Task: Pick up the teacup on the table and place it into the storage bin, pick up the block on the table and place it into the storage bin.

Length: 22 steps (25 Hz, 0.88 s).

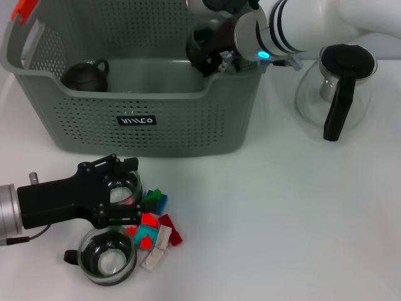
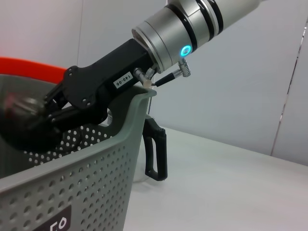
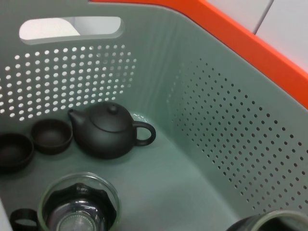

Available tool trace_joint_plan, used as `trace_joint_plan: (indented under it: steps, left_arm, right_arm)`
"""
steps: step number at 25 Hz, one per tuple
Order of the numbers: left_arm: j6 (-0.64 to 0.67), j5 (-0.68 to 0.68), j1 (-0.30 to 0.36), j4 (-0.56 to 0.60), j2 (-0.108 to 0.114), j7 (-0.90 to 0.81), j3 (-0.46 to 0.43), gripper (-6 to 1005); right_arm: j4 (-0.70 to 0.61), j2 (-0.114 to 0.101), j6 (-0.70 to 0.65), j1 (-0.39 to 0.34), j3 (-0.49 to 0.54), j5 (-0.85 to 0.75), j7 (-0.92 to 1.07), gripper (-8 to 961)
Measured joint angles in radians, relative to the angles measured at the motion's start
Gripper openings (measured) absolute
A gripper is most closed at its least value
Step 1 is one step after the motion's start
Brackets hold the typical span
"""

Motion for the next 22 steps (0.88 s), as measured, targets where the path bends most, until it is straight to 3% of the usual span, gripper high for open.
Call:
trace_joint_plan:
  steps: [10,15,19,22]
  left_arm:
    - [0.001,0.0,0.002,0.0,0.002,-0.003,-0.001,949]
    - [0.027,0.001,0.004,0.004,0.008,-0.005,-0.032,949]
    - [0.061,0.002,0.006,0.01,0.014,-0.003,-0.065,950]
    - [0.088,0.002,0.01,0.014,0.021,0.0,-0.087,950]
  right_arm:
    - [-0.122,-0.002,-0.052,-0.038,0.001,-0.004,0.0,388]
    - [-0.378,-0.001,-0.116,-0.153,0.019,0.001,0.001,551]
    - [-0.629,-0.001,-0.175,-0.295,0.022,0.05,-0.003,697]
    - [-0.751,-0.003,-0.248,-0.376,0.019,0.12,-0.03,697]
